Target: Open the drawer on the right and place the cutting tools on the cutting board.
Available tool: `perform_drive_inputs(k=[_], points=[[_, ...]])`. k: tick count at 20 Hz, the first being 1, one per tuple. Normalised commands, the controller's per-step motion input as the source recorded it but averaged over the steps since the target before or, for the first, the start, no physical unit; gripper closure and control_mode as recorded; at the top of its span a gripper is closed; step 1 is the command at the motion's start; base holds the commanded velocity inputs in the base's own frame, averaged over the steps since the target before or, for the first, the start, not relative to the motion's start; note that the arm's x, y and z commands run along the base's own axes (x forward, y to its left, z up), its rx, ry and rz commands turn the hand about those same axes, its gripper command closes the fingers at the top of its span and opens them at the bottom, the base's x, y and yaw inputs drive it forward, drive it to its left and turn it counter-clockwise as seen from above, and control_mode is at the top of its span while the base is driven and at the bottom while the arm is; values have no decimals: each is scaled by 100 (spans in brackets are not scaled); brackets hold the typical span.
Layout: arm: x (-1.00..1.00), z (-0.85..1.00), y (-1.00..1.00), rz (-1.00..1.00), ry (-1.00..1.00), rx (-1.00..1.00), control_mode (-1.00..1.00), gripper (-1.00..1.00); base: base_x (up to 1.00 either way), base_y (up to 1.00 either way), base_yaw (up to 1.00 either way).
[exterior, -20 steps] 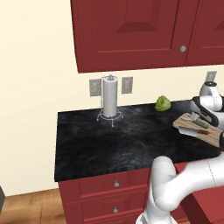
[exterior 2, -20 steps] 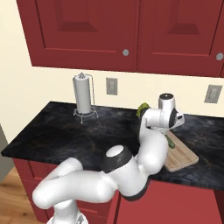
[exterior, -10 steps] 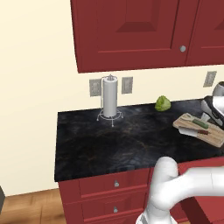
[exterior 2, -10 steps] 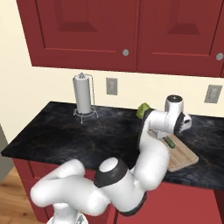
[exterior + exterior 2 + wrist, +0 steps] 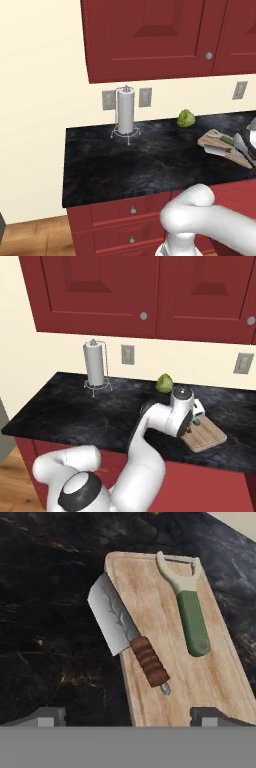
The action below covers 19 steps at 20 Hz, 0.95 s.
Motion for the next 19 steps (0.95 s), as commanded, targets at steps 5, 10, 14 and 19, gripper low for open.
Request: perform_drive_inputs(k=[5, 10, 14, 19], points=[[-100, 28, 100, 0, -19, -2, -100, -100, 0, 0, 0], [-97, 97, 100, 4, -52, -22, -100, -100, 0, 0, 0], [-73, 86, 99, 0, -62, -25, -100, -100, 0, 0, 0], [-55, 100, 100, 0, -32, -23, -100, -100, 0, 0, 0]])
